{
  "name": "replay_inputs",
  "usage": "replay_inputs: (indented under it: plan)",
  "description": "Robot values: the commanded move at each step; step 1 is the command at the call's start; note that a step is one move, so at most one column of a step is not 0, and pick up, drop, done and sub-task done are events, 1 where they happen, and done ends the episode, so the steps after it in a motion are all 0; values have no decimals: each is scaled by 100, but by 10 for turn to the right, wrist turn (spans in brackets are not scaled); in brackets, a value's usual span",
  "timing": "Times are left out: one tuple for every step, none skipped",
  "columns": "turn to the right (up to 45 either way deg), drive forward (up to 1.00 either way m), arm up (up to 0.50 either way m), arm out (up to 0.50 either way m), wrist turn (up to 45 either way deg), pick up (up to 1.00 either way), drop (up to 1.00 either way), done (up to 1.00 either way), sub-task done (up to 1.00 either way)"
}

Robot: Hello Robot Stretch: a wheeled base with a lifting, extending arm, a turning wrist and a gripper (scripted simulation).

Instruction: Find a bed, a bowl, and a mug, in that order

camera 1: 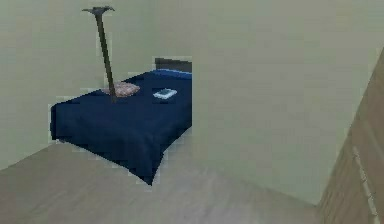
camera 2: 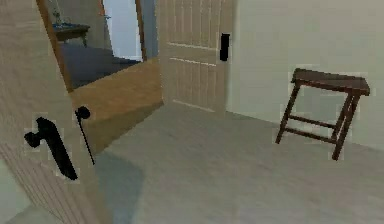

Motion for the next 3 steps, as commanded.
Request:
replay_inputs:
  plan:
    - [0, 75, 0, 0, 0, 0, 0, 0, 0]
    - [-120, 0, 0, 0, 0, 0, 0, 0, 0]
    - [0, 0, 0, 0, 0, 0, 0, 0, 100]
